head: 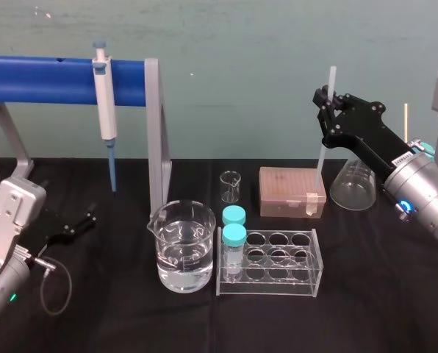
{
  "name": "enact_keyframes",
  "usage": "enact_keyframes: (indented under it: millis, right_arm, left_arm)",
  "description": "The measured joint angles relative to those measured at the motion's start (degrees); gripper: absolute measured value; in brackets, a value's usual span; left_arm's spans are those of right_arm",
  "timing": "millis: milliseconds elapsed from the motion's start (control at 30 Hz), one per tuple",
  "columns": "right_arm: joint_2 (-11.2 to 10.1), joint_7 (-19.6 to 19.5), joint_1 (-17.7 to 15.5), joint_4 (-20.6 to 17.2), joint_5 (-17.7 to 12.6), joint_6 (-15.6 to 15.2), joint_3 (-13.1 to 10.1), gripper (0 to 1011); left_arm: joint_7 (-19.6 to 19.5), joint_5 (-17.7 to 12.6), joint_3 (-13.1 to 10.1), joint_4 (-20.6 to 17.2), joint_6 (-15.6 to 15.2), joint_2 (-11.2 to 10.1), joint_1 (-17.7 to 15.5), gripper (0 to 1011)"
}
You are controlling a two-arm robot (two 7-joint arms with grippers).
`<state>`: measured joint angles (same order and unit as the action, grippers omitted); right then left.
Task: Pick up the stirring rod with one hand, then place it down.
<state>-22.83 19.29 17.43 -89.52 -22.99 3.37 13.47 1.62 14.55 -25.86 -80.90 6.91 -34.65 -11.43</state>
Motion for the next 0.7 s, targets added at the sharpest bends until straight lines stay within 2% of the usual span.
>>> enact_keyframes:
  millis: [700]
  right_arm:
    - [0.7,1.0,-0.9,-0.5,1.2,-1.0,-0.9,66]
  left_arm:
    - [0.0,0.0,0.0,0.0,0.0,0.0,0.0,1000]
